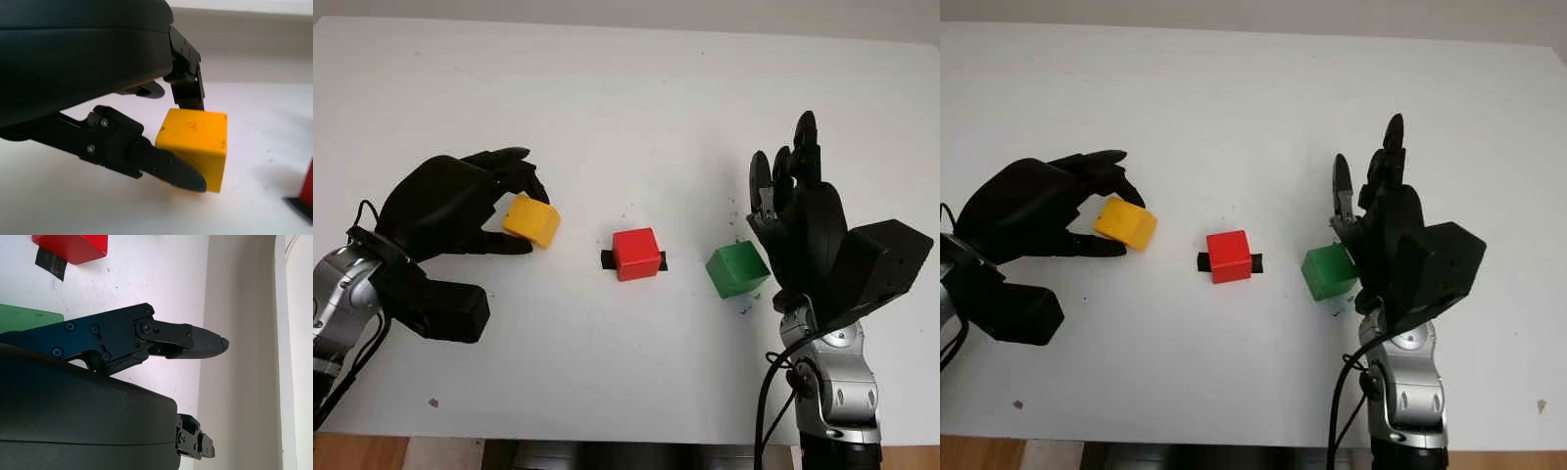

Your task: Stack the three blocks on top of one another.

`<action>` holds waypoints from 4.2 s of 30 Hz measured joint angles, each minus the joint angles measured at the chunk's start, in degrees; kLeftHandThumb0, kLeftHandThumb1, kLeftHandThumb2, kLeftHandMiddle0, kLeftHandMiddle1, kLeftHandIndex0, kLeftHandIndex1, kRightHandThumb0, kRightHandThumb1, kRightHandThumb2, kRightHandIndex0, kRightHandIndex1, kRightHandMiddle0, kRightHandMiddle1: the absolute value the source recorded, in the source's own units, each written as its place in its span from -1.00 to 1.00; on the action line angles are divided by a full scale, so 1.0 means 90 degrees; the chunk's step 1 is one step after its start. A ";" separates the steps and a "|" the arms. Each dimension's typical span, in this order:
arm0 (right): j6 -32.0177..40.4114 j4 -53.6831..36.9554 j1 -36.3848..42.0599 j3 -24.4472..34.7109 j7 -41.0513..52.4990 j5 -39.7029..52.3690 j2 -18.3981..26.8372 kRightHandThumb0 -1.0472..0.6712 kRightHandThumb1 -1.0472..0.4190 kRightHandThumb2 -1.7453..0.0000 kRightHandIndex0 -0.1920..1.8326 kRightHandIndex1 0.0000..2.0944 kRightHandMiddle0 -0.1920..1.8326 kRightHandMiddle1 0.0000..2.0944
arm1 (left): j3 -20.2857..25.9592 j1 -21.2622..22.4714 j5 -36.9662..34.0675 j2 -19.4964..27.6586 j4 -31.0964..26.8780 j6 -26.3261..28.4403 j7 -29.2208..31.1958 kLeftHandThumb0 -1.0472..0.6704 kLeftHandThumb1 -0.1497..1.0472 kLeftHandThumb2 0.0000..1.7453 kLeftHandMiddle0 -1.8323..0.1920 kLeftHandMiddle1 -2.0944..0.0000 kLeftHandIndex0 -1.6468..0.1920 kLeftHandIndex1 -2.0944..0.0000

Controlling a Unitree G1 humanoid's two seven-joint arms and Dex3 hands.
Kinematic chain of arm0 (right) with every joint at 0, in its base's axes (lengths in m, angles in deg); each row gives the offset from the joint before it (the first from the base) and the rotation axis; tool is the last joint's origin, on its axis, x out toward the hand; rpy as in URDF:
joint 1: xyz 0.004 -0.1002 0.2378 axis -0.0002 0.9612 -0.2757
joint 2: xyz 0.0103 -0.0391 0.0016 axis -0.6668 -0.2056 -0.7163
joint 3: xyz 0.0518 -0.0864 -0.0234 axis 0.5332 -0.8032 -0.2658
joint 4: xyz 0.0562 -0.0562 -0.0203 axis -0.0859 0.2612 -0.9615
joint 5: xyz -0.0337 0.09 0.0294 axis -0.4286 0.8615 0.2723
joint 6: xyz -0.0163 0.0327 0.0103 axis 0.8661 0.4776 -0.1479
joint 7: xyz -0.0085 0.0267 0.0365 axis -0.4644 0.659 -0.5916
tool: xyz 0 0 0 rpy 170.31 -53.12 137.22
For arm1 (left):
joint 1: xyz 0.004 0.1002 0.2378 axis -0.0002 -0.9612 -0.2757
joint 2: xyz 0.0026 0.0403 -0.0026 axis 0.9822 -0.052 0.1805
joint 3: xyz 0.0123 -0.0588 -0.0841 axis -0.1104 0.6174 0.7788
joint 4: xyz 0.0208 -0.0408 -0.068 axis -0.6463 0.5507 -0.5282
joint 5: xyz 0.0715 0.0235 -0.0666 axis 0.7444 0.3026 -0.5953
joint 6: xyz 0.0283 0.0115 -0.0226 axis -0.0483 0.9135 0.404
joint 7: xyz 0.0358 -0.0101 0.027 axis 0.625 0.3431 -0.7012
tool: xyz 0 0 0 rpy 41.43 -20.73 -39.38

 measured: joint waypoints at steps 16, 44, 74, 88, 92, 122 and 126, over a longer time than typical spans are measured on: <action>0.0323 -0.0171 -0.0030 -0.0052 -0.0112 0.0012 -0.0047 -0.46 -1.00 0.46 -1.00 -0.99 -0.99 -0.95 | 0.0080 0.1791 -0.2757 -0.0313 -0.0423 0.1731 0.3167 -0.26 0.99 -0.94 0.36 0.93 0.24 -0.12; -0.0126 0.0179 -0.0131 -0.0407 -0.0401 -0.0280 -0.0359 -0.48 -1.00 0.52 -1.00 -1.00 -1.00 -1.00 | 0.0093 0.0461 -0.2122 -0.0995 -0.1640 0.2591 0.2382 -0.18 1.00 -0.89 0.48 0.94 0.46 -0.60; -0.0354 0.0412 -0.0213 -0.0503 -0.0481 -0.0558 -0.0412 -0.50 -1.00 0.53 -1.00 -1.00 -0.99 -0.95 | -0.0569 0.1726 -0.2118 -0.1144 -0.0474 0.1734 0.3662 -0.24 1.00 -0.92 0.54 0.96 0.45 -0.32; -0.0346 0.0340 -0.0152 -0.0404 -0.0451 -0.0487 -0.0414 -0.50 -1.00 0.55 -1.00 -0.99 -0.99 -0.96 | -0.0840 0.3804 -0.2370 -0.1543 0.2808 -0.0603 0.4523 -0.34 1.00 -0.91 0.57 0.96 0.43 -0.38; -0.0324 0.0287 -0.0104 -0.0388 -0.0461 -0.0539 -0.0410 -0.50 -1.00 0.55 -0.99 -0.98 -0.98 -0.96 | -0.0910 0.4271 -0.2379 -0.1734 0.3534 -0.1081 0.4750 -0.35 0.99 -0.92 0.58 0.95 0.45 -0.45; -0.0302 0.0284 -0.0101 -0.0285 -0.0356 -0.0580 -0.0296 -0.52 -1.00 0.54 -1.00 -0.96 -0.98 -0.95 | -0.1608 0.4757 -0.1597 -0.2395 0.4793 -0.2538 0.4833 -0.36 0.95 -0.94 0.72 0.96 0.44 -0.56; -0.0303 0.0284 -0.0100 -0.0283 -0.0355 -0.0554 -0.0299 -0.52 -1.00 0.54 -1.00 -0.97 -0.99 -0.95 | -0.1627 0.4811 -0.1502 -0.2396 0.4819 -0.2577 0.4706 -0.36 0.96 -0.94 0.72 0.96 0.45 -0.57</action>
